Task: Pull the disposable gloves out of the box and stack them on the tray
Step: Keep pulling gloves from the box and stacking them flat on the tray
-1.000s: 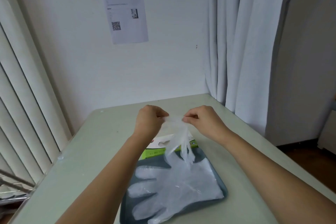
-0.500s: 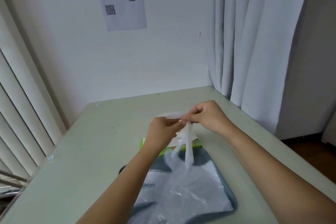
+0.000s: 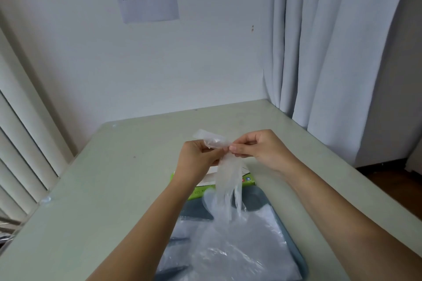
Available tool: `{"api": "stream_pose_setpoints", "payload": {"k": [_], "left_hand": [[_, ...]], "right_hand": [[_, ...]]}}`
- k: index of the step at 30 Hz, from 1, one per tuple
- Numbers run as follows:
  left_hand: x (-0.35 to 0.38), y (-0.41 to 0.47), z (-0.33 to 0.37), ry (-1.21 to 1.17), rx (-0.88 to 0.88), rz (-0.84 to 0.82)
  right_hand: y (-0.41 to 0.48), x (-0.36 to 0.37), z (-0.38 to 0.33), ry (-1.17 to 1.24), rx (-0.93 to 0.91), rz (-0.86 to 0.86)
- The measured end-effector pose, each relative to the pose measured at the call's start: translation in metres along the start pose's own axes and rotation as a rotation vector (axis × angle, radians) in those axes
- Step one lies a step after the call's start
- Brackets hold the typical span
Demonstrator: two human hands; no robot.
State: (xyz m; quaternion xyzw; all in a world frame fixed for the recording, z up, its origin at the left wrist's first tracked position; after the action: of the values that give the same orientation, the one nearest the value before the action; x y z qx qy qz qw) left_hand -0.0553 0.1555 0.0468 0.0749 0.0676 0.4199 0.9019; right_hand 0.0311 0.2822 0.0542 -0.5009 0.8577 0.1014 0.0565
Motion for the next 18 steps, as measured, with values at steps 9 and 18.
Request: {"api": "stream_pose_setpoints", "payload": {"k": [9, 18], "left_hand": [[-0.043, 0.019, -0.025, -0.1, -0.1, 0.233], [-0.102, 0.018, -0.082, 0.13, -0.335, 0.44]], "right_hand": [[0.007, -0.042, 0.016, 0.406, 0.026, 0.308], [-0.004, -0.085, 0.017, 0.886, -0.015, 0.398]]}}
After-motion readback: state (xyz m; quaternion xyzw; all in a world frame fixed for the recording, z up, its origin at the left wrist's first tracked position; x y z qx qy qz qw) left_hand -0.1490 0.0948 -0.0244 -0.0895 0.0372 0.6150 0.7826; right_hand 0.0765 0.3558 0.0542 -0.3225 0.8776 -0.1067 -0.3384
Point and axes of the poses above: each hand's wrist, its own y-axis towards the middle knuckle, its own x-axis out of the palm, z = x × y, the point moved 8 cm from there along y, towards the middle knuckle, and after that the axes turned 3 degrees about x, right-handed, at the moved point
